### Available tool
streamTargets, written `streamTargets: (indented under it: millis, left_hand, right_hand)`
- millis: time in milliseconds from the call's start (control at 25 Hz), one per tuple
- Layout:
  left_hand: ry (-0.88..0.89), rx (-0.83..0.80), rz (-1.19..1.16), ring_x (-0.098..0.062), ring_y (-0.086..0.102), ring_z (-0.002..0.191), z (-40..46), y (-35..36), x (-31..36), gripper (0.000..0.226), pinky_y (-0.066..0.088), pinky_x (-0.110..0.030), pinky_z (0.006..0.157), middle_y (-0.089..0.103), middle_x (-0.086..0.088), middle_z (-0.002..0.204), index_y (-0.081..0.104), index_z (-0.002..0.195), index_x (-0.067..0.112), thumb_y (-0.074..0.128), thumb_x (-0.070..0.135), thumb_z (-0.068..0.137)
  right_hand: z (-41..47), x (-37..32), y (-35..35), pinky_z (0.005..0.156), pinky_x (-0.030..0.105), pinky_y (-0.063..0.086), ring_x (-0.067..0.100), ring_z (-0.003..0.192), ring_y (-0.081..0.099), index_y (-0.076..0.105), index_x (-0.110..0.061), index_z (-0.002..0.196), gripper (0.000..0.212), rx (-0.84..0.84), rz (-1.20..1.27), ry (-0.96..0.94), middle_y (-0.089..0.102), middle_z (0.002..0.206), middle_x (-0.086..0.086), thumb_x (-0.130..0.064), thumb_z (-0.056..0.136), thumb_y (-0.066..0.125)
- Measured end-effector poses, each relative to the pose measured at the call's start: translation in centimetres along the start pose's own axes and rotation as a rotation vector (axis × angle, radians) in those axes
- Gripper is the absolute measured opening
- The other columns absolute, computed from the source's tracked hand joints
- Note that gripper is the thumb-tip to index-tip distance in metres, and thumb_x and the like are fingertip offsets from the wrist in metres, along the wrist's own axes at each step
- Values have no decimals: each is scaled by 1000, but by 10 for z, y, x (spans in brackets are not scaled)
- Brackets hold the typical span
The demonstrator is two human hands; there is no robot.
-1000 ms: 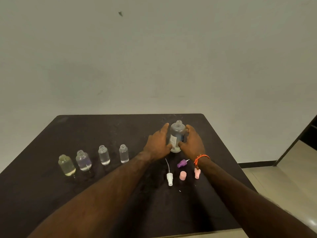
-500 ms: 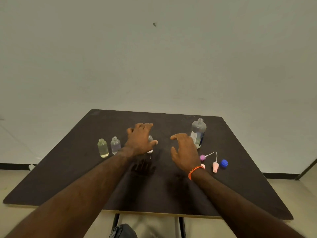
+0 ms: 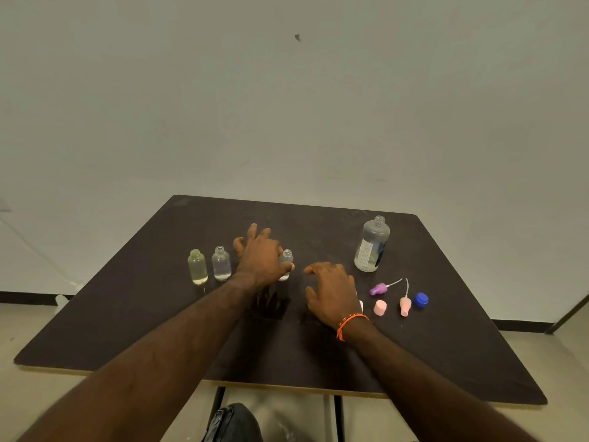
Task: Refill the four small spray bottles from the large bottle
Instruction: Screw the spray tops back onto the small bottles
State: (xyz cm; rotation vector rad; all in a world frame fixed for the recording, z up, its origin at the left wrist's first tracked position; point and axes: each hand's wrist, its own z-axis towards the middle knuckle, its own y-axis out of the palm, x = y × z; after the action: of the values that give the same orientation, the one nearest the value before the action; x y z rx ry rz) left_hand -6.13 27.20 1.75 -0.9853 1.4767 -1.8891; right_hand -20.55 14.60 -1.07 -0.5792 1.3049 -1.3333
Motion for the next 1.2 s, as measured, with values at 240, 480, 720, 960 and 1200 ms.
streamTargets:
  millis: [240, 480, 720, 960, 1200]
  left_hand:
    - [57, 42, -130, -21, 39, 139, -41, 4, 3, 36, 27, -48, 100, 63, 10, 124, 77, 85, 35, 70, 68, 75]
    - [72, 52, -303, -9, 59, 98, -80, 9, 7, 35, 30, -41, 97, 64, 16, 94, 63, 105, 31, 70, 60, 86]
    - [78, 79, -326, -10, 61, 95, -86, 20, 8, 30, 28, -39, 94, 66, 15, 93, 61, 112, 33, 64, 56, 92]
    - [33, 138, -488, -5, 61, 96, -87, 37, 2, 37, 24, -36, 89, 69, 16, 97, 65, 118, 34, 71, 55, 88]
    - [17, 171, -510, -7, 62, 101, -88, 42, 1, 40, 26, -36, 90, 71, 14, 100, 64, 121, 35, 71, 55, 87]
  right_hand:
    - [-14, 26, -36, 90, 43, 51, 29, 108, 60, 66, -25, 112, 27, 98, -108, 193, 70, 111, 2, -26, 87, 59]
    - [-40, 36, -48, 98, 44, 42, 26, 116, 54, 68, -22, 113, 40, -94, -570, 217, 69, 114, 6, -54, 94, 53]
    - [-48, 31, -33, 100, 42, 42, 25, 115, 52, 65, -21, 119, 33, -112, -537, 158, 69, 111, 5, -43, 96, 55]
    - [-41, 13, -55, 74, 30, 52, 10, 81, 62, 67, -24, 87, 12, 190, 150, 126, 65, 86, -11, -27, 78, 73]
    - [-23, -26, -96, 72, 16, 50, 1, 83, 62, 75, -27, 95, 13, 200, 320, -74, 67, 96, -17, -27, 83, 70]
